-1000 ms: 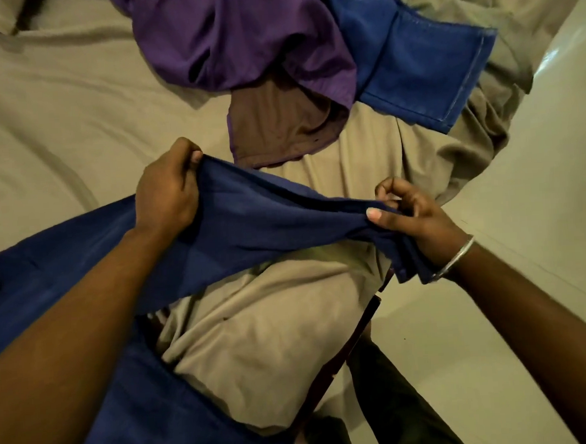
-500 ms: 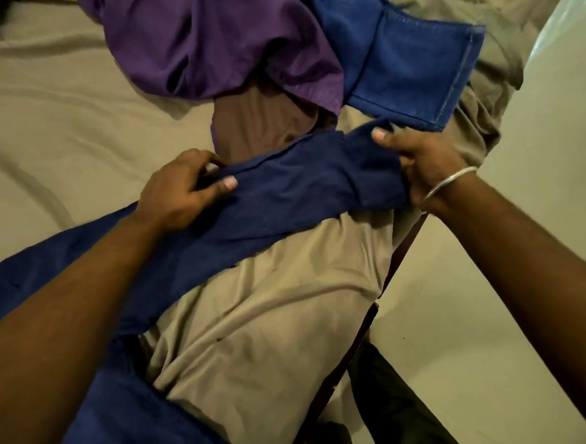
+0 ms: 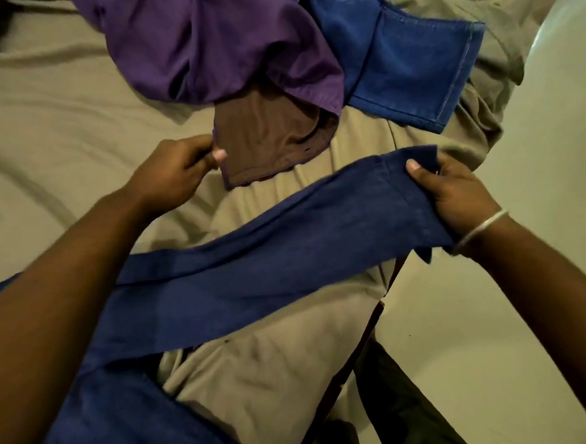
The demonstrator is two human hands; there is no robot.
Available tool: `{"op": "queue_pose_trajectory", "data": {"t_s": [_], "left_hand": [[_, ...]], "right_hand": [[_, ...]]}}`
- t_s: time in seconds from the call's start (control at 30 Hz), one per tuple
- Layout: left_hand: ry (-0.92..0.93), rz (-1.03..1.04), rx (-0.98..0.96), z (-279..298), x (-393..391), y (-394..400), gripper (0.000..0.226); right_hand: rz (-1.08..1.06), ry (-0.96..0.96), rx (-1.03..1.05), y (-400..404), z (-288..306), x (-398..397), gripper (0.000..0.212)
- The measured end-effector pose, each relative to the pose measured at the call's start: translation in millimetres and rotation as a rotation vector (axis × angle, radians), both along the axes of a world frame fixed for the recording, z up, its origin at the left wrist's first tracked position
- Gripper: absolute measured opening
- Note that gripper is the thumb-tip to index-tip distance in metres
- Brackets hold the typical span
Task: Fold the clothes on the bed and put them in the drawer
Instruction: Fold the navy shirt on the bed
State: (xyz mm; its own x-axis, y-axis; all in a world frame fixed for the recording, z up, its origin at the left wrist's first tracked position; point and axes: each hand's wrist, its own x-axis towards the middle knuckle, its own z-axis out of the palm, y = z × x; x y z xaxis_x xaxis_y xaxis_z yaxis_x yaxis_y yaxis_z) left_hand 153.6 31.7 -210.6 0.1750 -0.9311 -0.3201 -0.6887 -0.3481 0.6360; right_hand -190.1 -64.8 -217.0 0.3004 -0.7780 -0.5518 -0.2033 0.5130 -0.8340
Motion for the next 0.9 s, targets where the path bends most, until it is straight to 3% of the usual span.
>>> {"op": "queue_pose_trajectory", "data": {"t_s": [0.07,0.17,0.3,0.4,0.47,0.53,0.77,0.83,0.9], "left_hand": [[-0.038,-0.016,-0.008,-6,-7,-5,0.024],[0.084,-0.100,0.189,-12,-24,-1,0.032],[-0.149,-0.266,0.280,-26,-30,21,0.017],[-0.138,-0.121,0.210,-23,-30,32,0.006],[-0.206,0.012,0.028,-17,-32,31,0.003],[-0.326,0.055,-0.139,-11,-34,20,0.013],[-0.534,0.056,-0.054,-51,-26,-12,0.031],[-0.584,0.099,-0.087,-58,-28,-3,0.031],[-0.550,0.246,-0.259,-50,-36,12,0.031]], "right_hand": [[0.017,0.181,-0.199,-10,-19,2,0.005],[0.088,0.297,-0.347,-19,-43,8,0.017],[0.092,0.300,-0.501,-25,-50,15,0.020],[0.084,0.285,-0.574,-26,-50,15,0.021],[0.099,0.313,-0.610,-26,-51,15,0.020],[0.134,0.397,-0.667,-28,-52,16,0.017],[0.118,0.794,-0.724,-39,-56,29,0.025],[0.123,0.887,-0.885,-27,-46,43,0.034],[0.174,0.872,-1.146,-1,-36,58,0.040]]}}
